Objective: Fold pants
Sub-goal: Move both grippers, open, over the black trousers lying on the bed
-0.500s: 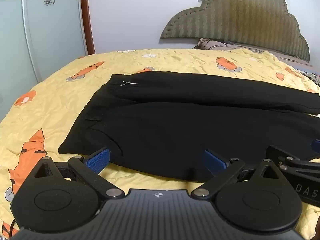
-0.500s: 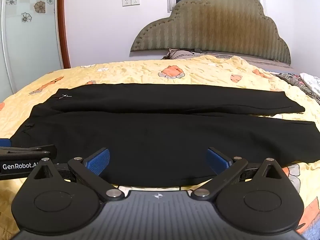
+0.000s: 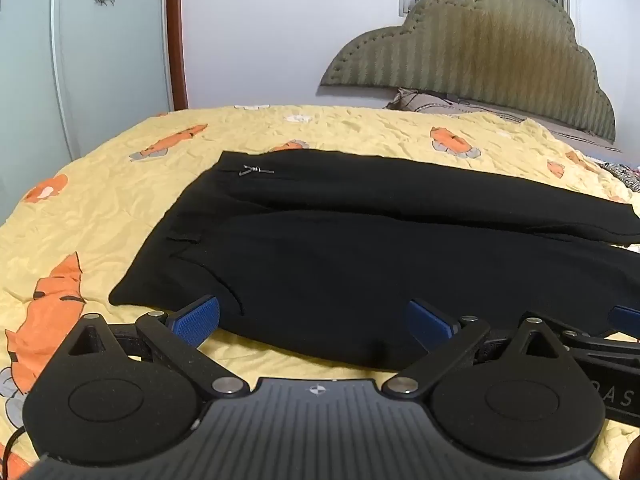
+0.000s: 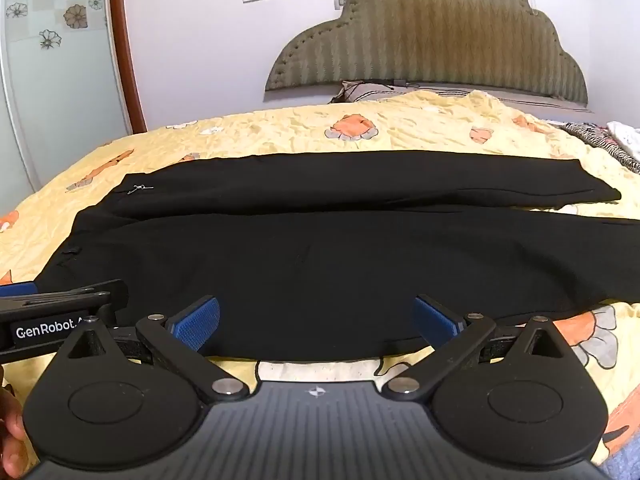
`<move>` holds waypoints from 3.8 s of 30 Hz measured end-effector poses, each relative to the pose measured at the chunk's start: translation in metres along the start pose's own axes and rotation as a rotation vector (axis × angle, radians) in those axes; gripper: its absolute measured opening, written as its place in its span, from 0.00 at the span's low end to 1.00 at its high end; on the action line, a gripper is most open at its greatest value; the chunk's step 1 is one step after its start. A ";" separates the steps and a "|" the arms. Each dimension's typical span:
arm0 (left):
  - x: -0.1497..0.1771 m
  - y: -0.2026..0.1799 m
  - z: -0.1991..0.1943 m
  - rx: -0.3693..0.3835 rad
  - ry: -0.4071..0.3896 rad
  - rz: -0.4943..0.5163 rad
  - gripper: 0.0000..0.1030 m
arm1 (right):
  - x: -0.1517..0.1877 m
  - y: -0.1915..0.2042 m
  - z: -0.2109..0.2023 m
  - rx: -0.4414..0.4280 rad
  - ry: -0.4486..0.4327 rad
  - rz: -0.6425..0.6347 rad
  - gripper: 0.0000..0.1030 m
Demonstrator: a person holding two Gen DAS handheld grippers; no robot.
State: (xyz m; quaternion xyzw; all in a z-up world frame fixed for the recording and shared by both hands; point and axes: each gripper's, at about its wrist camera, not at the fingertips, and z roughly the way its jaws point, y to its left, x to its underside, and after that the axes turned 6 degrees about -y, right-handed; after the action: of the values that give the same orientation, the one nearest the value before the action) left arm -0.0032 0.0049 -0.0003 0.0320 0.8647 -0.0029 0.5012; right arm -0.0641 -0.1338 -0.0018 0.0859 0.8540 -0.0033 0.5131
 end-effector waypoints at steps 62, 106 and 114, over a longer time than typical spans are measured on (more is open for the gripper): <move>0.005 0.007 0.004 0.038 0.025 -0.052 0.99 | 0.003 -0.022 -0.005 0.066 -0.041 -0.043 1.00; -0.006 0.001 0.037 -0.005 0.068 0.047 0.99 | -0.007 -0.021 0.015 0.033 -0.042 -0.106 1.00; -0.012 0.001 0.046 -0.024 0.077 0.056 0.99 | -0.020 -0.012 0.019 -0.035 -0.098 -0.191 1.00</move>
State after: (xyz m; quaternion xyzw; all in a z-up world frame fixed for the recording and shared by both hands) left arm 0.0428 0.0034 -0.0129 0.0502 0.8820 0.0224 0.4680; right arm -0.0400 -0.1502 0.0060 -0.0053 0.8322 -0.0416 0.5529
